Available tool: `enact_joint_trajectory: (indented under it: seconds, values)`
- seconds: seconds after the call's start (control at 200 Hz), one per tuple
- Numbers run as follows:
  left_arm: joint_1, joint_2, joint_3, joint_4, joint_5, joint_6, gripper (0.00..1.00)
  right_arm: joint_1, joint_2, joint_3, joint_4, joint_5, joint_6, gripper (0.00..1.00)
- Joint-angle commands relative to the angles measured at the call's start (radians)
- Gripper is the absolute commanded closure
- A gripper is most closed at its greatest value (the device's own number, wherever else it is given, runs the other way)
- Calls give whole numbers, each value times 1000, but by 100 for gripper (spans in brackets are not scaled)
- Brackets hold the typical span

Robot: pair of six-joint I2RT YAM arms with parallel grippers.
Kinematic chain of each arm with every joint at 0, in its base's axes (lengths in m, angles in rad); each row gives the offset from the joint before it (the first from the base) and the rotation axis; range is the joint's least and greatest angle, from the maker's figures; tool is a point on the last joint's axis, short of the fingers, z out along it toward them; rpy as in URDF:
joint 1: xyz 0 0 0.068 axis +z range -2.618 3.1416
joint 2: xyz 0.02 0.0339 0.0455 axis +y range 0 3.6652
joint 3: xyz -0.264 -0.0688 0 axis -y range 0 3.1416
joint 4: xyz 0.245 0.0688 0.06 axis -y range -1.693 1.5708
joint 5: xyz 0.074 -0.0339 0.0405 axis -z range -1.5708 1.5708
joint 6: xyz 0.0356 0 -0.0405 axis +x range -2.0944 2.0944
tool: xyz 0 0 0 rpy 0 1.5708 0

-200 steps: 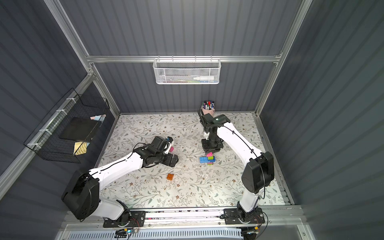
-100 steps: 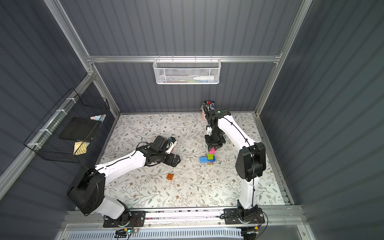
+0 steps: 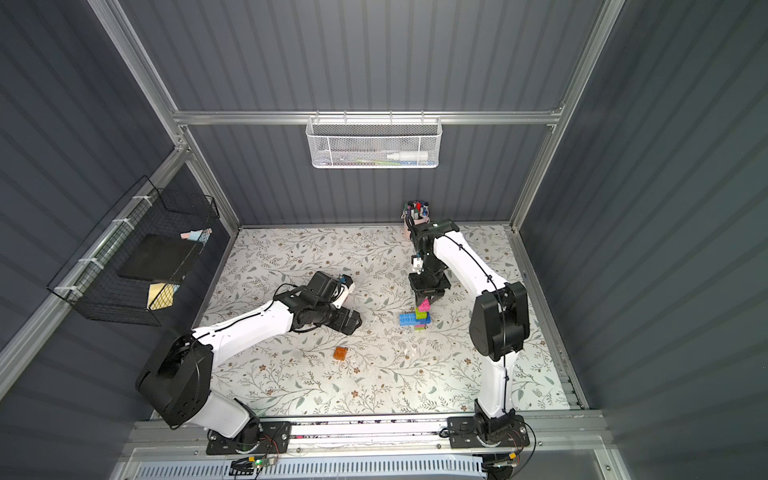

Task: Assemble the number 4 with lego
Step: Assemble the lego brick with the lego brick.

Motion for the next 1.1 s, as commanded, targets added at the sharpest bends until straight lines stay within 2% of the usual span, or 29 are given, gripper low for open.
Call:
enact_joint_trajectory:
  seconds: [0.0,1.096]
  values:
    - [-1,13,12,-10,7,19,1,-3,19,-6,-16,14,-18,71]
    - [-2,17,-5,-6,1,11,1,11,64,-28,35,10,8,71]
